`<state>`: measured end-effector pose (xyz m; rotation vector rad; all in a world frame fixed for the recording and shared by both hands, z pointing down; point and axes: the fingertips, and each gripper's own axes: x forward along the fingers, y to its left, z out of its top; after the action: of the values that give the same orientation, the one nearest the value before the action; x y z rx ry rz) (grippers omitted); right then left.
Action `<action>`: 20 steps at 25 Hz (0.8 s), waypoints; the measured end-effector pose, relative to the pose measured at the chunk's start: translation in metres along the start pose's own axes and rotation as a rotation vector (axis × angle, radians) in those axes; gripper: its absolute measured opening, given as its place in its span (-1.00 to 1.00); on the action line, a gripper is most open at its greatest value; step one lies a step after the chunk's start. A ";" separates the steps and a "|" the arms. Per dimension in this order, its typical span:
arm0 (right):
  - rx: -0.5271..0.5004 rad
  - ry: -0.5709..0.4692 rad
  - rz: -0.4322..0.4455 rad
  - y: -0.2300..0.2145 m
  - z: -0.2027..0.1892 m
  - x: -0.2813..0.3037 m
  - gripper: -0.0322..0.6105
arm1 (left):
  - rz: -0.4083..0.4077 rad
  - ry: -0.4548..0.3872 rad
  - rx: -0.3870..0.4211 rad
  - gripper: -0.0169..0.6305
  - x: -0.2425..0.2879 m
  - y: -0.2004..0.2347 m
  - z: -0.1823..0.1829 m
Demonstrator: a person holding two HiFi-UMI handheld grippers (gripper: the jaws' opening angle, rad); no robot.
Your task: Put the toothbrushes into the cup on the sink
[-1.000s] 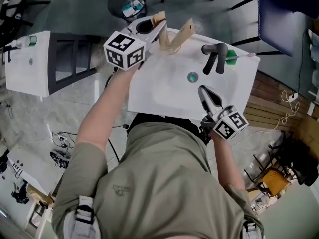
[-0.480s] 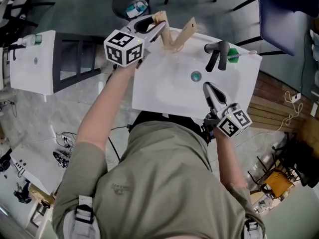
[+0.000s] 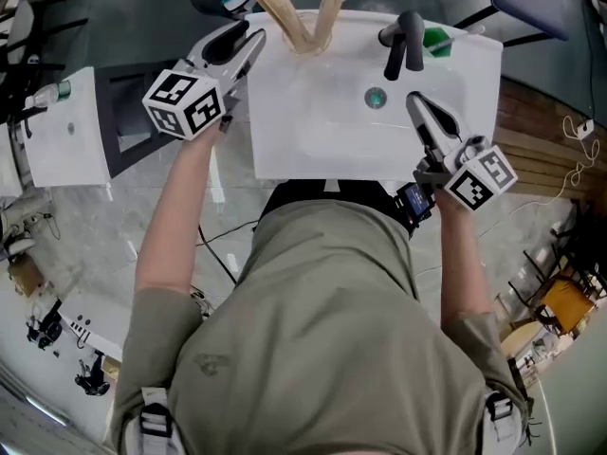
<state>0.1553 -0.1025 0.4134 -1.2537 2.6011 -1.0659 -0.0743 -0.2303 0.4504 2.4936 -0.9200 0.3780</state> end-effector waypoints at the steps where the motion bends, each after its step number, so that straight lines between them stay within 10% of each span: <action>1: -0.010 -0.006 0.008 0.000 0.005 -0.004 -0.87 | 0.001 0.005 0.001 -0.61 -0.007 -0.002 -0.002; 20: -0.188 0.009 0.062 0.063 0.008 -0.011 -0.87 | -0.060 -0.105 -0.049 -0.76 -0.097 -0.062 0.000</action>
<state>0.1236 -0.0716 0.3666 -1.1948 2.7819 -0.8350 -0.1050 -0.1357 0.3921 2.5101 -0.8814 0.2042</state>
